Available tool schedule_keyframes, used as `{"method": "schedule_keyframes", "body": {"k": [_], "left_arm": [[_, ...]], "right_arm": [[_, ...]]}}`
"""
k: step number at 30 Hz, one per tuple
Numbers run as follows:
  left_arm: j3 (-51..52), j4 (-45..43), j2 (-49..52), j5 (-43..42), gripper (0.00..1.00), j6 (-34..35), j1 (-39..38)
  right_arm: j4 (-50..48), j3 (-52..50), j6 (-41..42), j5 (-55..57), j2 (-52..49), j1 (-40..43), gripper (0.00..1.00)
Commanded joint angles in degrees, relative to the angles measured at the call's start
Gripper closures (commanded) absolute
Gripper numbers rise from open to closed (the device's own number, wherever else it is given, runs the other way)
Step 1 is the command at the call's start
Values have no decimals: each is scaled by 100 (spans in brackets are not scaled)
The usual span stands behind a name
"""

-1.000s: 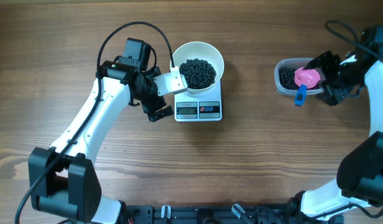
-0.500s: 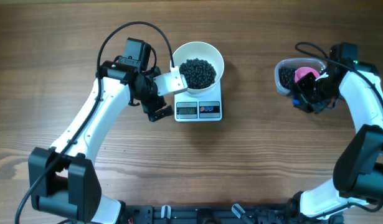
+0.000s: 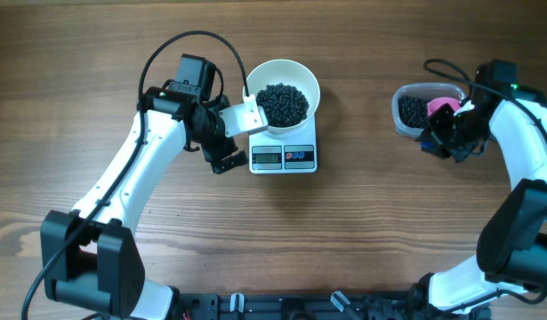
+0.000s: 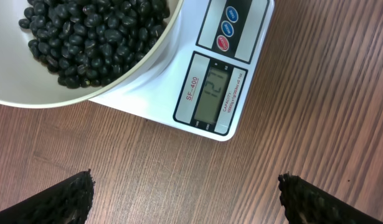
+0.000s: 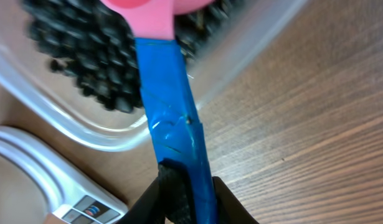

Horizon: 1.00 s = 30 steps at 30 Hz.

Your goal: Scoop item into bowl and weigh 150g on scale

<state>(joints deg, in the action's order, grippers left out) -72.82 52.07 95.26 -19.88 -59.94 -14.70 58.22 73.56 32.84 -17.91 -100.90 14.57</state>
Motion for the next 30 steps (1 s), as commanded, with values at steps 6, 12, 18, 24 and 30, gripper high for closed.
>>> {"method": "schedule_keyframes", "body": {"k": [6,12,18,24,30], "left_arm": [[-26,4,22,-131,0,-94,-7],[-26,4,22,-131,0,-94,-7],[-26,4,22,-133,0,-94,-7],[-26,4,22,-133,0,-94,-7],[-26,4,22,-133,0,-94,-7]], "right_arm": [[170,472,-756,-138,63,52,72],[214,822,-745,-142,63,50,72],[389,946,-984,-181,85,192,78],[866,1056,-1032,-481,175,662,49],[116,140,-890,-1054,175,450,32]]}}
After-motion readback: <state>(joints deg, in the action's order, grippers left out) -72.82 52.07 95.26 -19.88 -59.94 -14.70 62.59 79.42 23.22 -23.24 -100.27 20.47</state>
